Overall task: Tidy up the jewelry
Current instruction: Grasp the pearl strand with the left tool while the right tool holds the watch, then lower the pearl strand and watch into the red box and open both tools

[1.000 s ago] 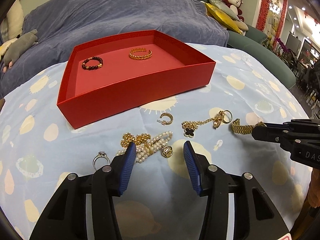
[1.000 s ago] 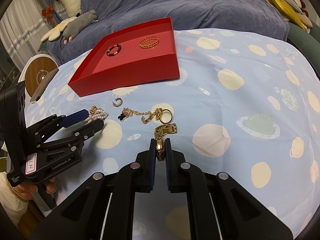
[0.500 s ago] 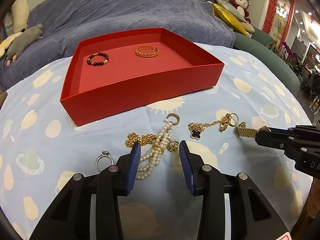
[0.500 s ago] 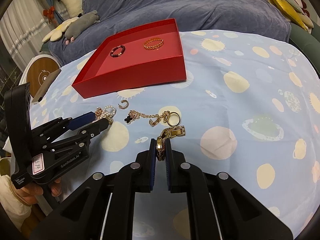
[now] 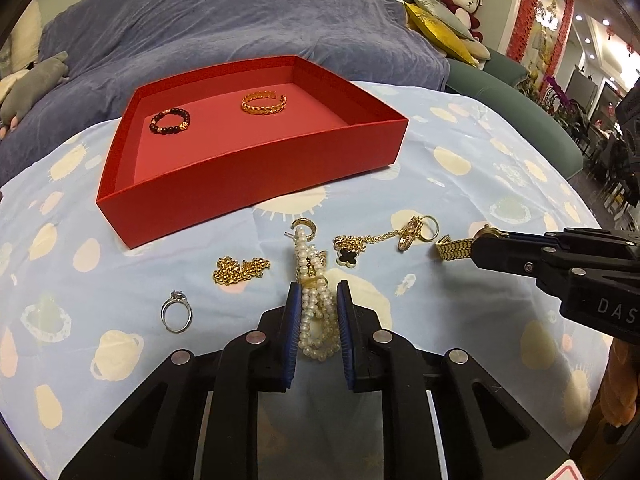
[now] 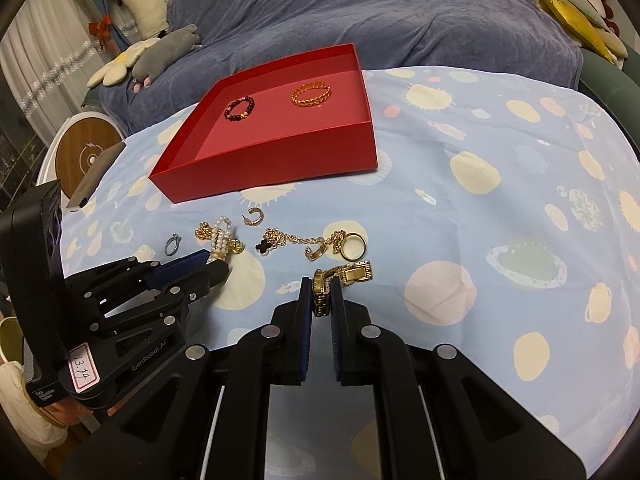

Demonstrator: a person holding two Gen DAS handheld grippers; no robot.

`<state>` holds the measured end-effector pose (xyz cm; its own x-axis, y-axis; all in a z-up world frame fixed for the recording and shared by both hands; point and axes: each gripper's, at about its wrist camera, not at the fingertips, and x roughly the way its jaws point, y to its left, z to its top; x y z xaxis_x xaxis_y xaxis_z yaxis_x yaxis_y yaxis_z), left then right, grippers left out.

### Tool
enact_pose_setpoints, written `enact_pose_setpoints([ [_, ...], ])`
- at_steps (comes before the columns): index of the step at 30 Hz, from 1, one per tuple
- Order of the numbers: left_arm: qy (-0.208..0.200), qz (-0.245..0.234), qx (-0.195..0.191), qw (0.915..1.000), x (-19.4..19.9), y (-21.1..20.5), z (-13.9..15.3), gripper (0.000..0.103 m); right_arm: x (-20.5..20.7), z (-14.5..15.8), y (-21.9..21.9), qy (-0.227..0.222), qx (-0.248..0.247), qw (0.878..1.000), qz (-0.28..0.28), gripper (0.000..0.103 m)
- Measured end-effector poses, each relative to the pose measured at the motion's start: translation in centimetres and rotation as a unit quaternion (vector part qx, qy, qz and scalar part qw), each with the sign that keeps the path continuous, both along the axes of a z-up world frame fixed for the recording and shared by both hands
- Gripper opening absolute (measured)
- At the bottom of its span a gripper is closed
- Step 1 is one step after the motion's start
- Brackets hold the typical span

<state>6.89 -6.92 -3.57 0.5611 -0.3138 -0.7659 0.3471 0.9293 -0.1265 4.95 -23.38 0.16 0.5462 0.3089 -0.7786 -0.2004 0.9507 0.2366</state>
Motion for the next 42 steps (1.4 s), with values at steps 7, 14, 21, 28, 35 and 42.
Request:
enact_pose_setpoints([
  [7, -0.013, 0.018, -0.045, 0.9987, 0.8, 0.7, 3.5, 0.015, 1.2, 2.9, 0.3, -0.030, 0.017, 0.999, -0.008, 0.008],
  [14, -0.041, 0.066, -0.089, 0.9930, 4.0, 2.6, 8.4, 0.015, 4.6, 6.9, 1.5, -0.076, 0.037, 0.996, -0.022, 0.008],
  [21, -0.056, 0.111, -0.074, 0.9894, 8.5, 4.7, 10.5, 0.015, 9.6, 10.2, 2.4, -0.101, 0.066, 0.992, -0.023, 0.008],
  [28, -0.054, 0.141, -0.052, 0.9872, 11.9, 6.2, 9.3, 0.015, 13.8, 8.8, 4.6, -0.095, 0.038, 0.995, -0.014, 0.008],
  [35, -0.023, 0.155, -0.047, 0.9866, 14.3, 7.6, 6.7, 0.015, 16.6, 4.9, 6.2, -0.053, 0.023, 0.998, -0.008, 0.008],
  [42, -0.008, 0.173, -0.049, 0.9838, 15.6, 9.0, 5.3, 0.015, 17.6, 3.5, 6.1, -0.045, 0.019, 0.999, -0.021, 0.010],
])
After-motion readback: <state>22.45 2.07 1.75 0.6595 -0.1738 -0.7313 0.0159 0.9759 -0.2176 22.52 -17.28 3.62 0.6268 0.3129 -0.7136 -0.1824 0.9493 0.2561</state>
